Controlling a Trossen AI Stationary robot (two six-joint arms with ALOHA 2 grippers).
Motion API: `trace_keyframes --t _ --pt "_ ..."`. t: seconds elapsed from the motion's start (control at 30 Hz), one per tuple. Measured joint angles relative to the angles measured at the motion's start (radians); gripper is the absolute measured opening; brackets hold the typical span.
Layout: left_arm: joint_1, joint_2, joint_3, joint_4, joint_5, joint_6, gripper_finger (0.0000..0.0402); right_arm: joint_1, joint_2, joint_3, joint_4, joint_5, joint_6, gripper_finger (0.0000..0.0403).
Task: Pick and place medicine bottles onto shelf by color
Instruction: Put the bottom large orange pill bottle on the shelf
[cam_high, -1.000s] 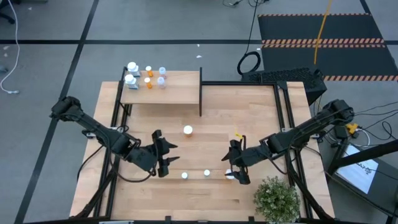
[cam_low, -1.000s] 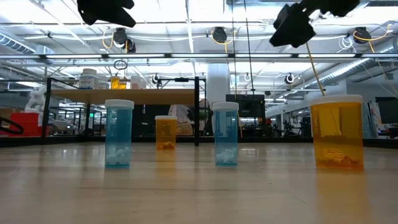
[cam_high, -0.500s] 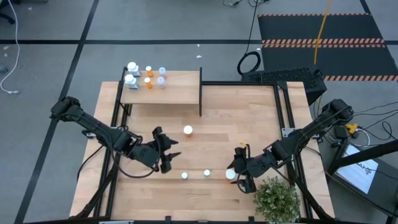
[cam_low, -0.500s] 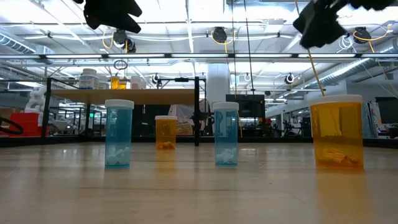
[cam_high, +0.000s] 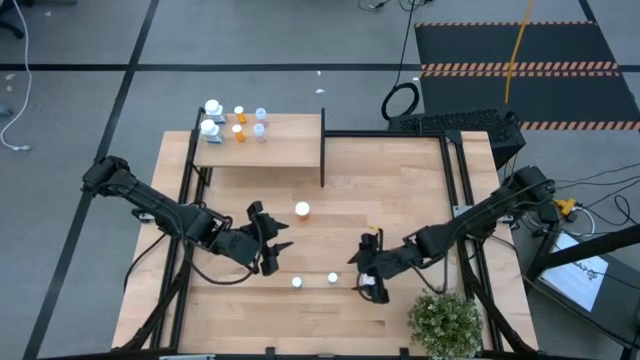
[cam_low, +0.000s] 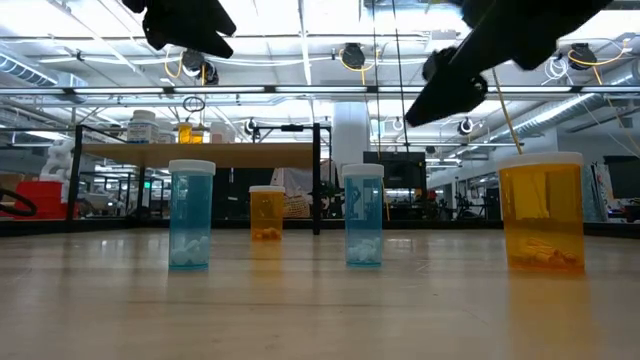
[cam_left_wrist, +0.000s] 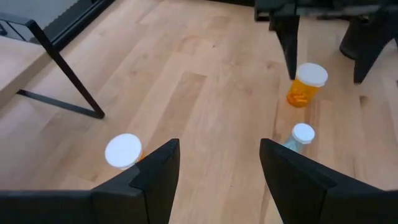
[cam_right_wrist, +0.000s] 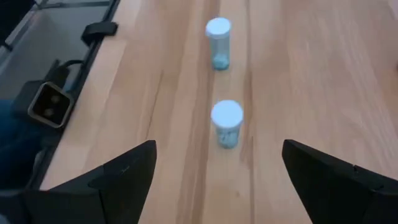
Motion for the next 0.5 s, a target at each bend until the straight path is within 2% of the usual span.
trace_keyframes --t 0.37,0.5 --pt "0.008 0.0 0.0 0.011 -0.001 0.013 0.0223 -0.044 0.106 0.0 0.065 -0.002 -0.023 0.0341" --pt "0.007 0.0 0.0 0.013 0.0 0.014 0.0223 -0.043 0.082 0.0 0.021 -0.085 -0.004 0.0341"
